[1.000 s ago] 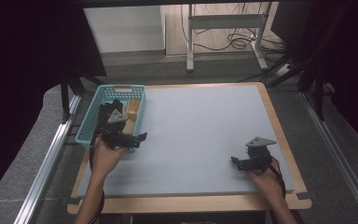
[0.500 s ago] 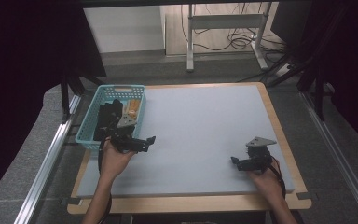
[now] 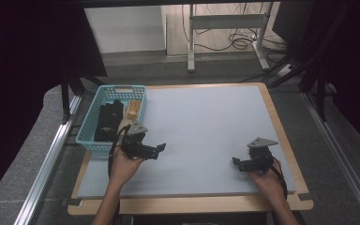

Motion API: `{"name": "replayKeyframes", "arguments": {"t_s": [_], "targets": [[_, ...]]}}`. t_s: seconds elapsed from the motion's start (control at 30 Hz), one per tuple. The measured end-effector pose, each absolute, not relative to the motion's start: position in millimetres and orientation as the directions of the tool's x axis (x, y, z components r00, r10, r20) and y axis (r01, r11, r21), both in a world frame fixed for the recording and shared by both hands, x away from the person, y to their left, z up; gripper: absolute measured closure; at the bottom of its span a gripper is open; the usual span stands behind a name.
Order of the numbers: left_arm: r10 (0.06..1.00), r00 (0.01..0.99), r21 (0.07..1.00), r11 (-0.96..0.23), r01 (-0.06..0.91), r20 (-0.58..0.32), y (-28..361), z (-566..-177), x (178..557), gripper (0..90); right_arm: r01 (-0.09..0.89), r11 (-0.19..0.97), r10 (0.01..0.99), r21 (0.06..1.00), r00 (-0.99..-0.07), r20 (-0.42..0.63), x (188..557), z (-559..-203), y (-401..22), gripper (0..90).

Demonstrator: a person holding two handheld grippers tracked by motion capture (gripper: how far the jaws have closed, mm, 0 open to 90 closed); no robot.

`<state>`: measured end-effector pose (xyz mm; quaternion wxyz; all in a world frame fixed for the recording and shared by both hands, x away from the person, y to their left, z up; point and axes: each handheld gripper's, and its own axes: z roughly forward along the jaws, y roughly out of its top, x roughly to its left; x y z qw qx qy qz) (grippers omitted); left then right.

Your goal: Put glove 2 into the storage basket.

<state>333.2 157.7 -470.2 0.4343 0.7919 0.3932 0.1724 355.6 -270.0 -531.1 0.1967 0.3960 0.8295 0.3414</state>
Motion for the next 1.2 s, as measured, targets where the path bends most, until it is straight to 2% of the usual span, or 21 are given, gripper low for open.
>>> {"name": "replayKeyframes", "arguments": {"t_s": [0.63, 1.2], "targets": [[0.721, 0.687, 0.830, -0.323, 0.455, -0.096, 126.0, -490.1, 334.4, 0.0, 0.522, 0.453, 0.791, 0.722, -0.609, -0.056, 355.6, -531.1, -270.0, 10.6], [0.693, 0.717, 0.818, -0.372, 0.439, -0.070, 101.9, -503.2, 332.5, 0.0, 0.523, 0.453, 0.791, 0.722, -0.609, -0.055, 355.5, -531.1, -270.0, 10.6]]}}
